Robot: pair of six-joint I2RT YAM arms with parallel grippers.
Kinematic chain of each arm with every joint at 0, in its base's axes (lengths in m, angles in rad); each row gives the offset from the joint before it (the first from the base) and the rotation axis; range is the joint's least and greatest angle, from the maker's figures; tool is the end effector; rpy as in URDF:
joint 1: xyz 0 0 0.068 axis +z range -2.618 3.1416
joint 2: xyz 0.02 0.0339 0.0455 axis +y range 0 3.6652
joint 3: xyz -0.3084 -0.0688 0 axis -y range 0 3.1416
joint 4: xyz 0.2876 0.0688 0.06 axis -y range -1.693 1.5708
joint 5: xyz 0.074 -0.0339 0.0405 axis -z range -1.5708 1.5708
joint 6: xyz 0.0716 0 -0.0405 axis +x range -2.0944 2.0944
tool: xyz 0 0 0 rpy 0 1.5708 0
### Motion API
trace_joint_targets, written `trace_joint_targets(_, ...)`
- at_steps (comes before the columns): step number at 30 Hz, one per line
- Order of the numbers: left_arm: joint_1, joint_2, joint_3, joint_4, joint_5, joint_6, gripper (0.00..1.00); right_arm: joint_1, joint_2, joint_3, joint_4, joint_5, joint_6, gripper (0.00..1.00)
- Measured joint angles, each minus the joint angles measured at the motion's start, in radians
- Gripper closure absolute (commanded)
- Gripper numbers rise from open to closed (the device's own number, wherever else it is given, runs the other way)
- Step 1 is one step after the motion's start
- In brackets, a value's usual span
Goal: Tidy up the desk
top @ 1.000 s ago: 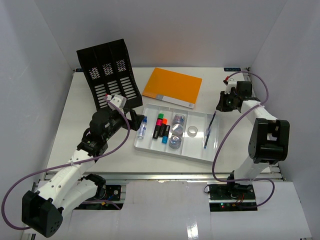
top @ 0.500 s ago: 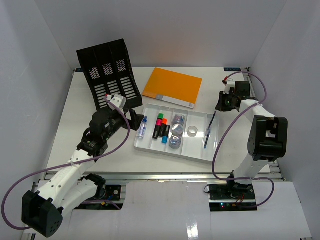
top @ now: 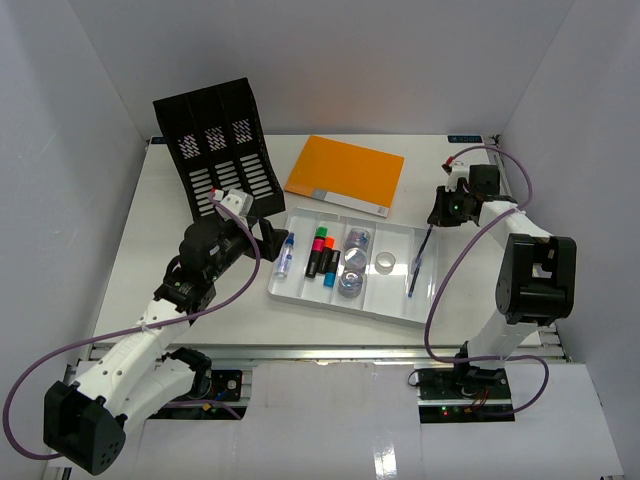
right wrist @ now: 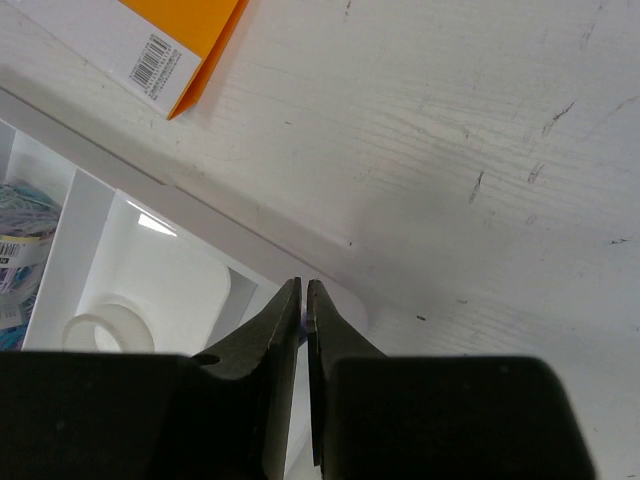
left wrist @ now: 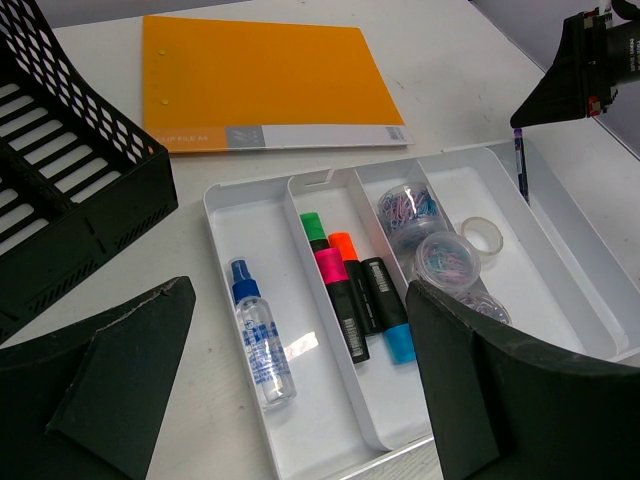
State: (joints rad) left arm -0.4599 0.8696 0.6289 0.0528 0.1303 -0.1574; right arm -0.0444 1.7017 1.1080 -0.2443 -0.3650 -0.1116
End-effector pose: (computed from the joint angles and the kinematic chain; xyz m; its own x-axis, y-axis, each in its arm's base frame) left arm 0.2263 -0.1224 0.3118 -0.2522 -0.0485 -0.9664 0.5214 0.8346 -0.1780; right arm 0.4272 0.0066 0.2034 -0.7160 -0.0723 -0.6943 -0.2786 0.9416 0.1892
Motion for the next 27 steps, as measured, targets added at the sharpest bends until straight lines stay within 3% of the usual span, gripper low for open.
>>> trace_joint_targets(27, 0.0, -0.002, 0.0, 0.0, 0.0, 0.0, 0.02, 0.0, -0.07, -0.006, -0.044, 0.041, -0.004, 0.84)
